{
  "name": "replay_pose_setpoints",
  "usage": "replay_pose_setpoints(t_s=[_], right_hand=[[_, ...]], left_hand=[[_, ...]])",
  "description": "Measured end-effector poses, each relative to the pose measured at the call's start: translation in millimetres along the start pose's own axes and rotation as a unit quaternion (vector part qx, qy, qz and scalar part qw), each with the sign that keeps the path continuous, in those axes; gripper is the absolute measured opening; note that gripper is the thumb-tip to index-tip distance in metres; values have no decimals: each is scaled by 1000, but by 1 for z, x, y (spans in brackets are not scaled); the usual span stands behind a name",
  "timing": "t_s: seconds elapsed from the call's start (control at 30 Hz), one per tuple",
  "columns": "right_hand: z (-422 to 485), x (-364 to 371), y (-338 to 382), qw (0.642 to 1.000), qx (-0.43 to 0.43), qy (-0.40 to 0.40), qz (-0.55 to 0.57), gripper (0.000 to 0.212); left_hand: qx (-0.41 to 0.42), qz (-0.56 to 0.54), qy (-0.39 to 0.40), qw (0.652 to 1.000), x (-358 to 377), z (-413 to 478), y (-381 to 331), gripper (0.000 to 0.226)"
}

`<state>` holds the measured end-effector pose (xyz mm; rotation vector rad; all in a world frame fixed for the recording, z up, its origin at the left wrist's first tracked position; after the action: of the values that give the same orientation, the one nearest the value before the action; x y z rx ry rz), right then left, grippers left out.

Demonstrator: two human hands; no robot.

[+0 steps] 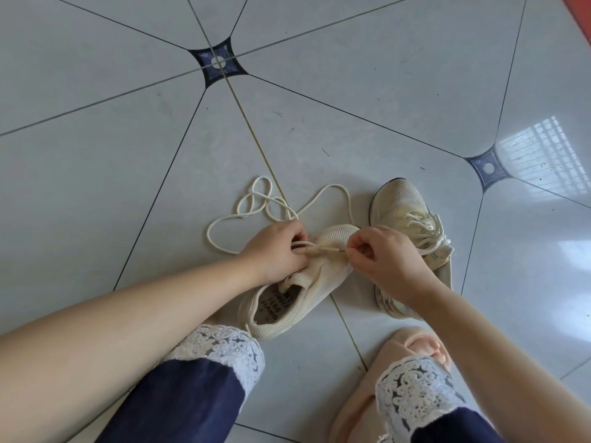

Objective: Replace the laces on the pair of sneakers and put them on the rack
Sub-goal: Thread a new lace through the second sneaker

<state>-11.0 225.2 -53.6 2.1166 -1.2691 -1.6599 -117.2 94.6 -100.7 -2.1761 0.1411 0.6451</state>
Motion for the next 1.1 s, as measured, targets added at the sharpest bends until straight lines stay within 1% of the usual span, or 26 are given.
replay_pose_setpoints(t_s=[0.07, 0.13, 0.17, 0.23, 0.3, 0.4, 0.47, 0.53, 0.63, 0.7, 0.73, 0.8, 0.83, 0.9, 1.0, 1.1], right_hand=[[-1, 7, 2, 1000, 18, 0, 21, 8], [0, 18, 4, 996, 52, 7, 73, 5], [1, 24, 5, 992, 70, 9, 105, 3], [3, 30, 7, 986, 91, 2, 141, 7], [9, 34, 9, 987, 93, -10, 132, 12], [18, 37, 16, 993, 90, -12, 79, 20], [22, 39, 21, 997, 75, -5, 36, 18], [23, 37, 25, 998, 61, -3, 28, 17], [24, 33, 25, 998, 52, -6, 23, 19], [22, 30, 24, 997, 64, -4, 36, 19], [21, 29, 23, 995, 83, -1, 59, 21], [16, 27, 19, 977, 141, 5, 162, 23], [14, 26, 18, 961, 166, 5, 222, 22], [9, 21, 17, 933, 196, -2, 302, 24], [3, 3, 10, 893, 214, -54, 392, 34], [-2, -25, 2, 844, 222, -120, 473, 37]], left_hand=[[26, 21, 2, 999, 0, -1, -3, 17], [39, 29, -11, 999, -1, -1, -5, 18], [35, 27, -27, 999, -2, -1, -4, 18], [17, 30, -60, 998, -6, -2, 1, 19], [0, 35, -82, 996, -8, -5, 6, 20], [-8, 29, -102, 994, -8, -7, 8, 25], [1, 55, -91, 994, -7, -7, 6, 37], [18, 104, -78, 991, -6, -5, 4, 43], [68, 140, -92, 984, -8, -2, -3, 35], [92, 134, -103, 981, -11, -2, -6, 26], [98, 131, -107, 981, -12, -3, -7, 22], [115, 128, -111, 979, -11, -7, -10, 16], [122, 129, -110, 978, -9, -9, -12, 15], [120, 135, -109, 978, -7, -8, -13, 13], [74, 135, -127, 980, -12, -4, -6, 8], [48, 127, -154, 979, -19, -4, 3, 6]])
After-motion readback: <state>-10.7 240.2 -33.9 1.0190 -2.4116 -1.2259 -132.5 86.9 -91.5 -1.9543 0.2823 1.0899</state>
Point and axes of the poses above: each hand's wrist, its own z-axis towards the middle knuckle, its own x-axis out of the palm, y = z × x, the point moved 4 cm from there along z, towards the middle knuckle, and after that the axes turned 4 degrees about z, right-handed, at the moved point
